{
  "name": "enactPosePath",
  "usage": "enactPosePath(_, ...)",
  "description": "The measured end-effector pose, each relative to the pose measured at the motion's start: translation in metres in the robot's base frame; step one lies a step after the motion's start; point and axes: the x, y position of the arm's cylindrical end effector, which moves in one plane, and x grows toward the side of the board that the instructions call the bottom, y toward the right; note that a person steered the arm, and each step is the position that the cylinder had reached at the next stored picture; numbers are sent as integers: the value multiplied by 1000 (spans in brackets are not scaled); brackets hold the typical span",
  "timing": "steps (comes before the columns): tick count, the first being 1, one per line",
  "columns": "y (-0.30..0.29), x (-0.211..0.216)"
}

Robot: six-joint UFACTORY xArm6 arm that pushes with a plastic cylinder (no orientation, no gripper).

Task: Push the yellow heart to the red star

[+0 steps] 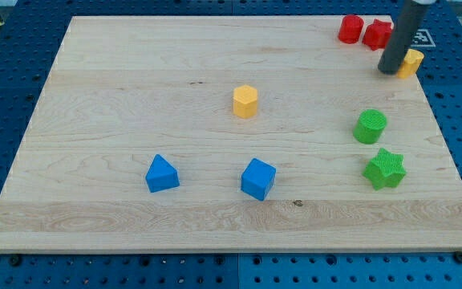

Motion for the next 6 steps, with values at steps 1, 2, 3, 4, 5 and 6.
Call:
enactPosePath(1,20,28)
enactPosePath(2,94,14)
enactPosePath(3,95,10)
enactPosePath(4,87,-4)
enactPosePath(5,64,-11)
enactPosePath(6,44,-11)
